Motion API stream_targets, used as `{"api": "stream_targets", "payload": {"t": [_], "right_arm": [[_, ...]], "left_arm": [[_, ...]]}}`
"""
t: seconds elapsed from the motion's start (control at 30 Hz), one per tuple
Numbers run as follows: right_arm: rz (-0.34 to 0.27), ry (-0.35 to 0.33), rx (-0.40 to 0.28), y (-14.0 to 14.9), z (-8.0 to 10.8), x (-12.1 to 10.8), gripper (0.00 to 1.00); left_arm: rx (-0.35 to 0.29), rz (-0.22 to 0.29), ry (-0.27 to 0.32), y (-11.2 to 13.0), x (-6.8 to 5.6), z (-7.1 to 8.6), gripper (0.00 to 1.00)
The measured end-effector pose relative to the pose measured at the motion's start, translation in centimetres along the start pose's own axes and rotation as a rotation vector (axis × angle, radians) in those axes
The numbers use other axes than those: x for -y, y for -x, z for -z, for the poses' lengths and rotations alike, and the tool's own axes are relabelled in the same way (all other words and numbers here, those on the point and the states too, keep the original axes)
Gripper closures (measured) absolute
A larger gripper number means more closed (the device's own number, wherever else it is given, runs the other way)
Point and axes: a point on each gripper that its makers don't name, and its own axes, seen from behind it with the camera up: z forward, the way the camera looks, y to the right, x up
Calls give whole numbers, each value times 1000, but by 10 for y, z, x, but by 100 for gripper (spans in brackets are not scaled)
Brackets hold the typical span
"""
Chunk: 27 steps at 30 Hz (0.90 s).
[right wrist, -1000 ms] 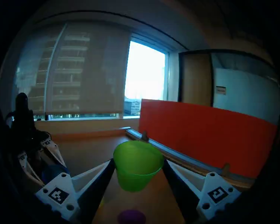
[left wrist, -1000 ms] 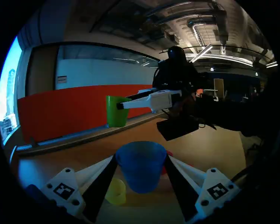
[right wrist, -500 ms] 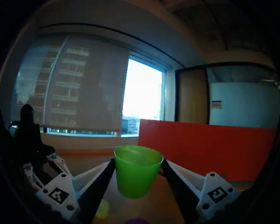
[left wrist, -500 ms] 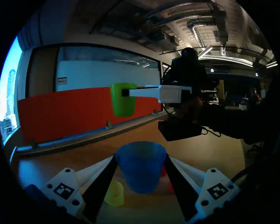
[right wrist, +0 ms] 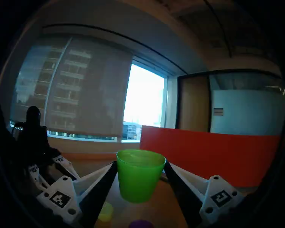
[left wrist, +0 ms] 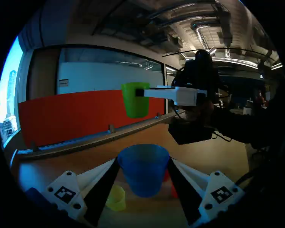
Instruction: Pour water
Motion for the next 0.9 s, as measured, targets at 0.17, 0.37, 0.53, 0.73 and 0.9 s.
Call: {"api": "stream_targets", "payload": {"t": [0.17,0.37,0.53,0.73,0.9], "right_arm": [[-2,4,0,0,10,4,7],[-7,15,4,3,24,5,8],[-7,19,27,14,37,8,8],[-5,13,61,30,51,16,8],[-10,7,96,47,60,20,8]], "left_arm": [[1,-5,-1,-2,-2,0,12],[4,-10,2,-1,-7,3,13],[7,-13,5,2,-11,3,13],[9,-14,5,4,-12,4,12],[11,-17,3,4,-11,4,12]]}}
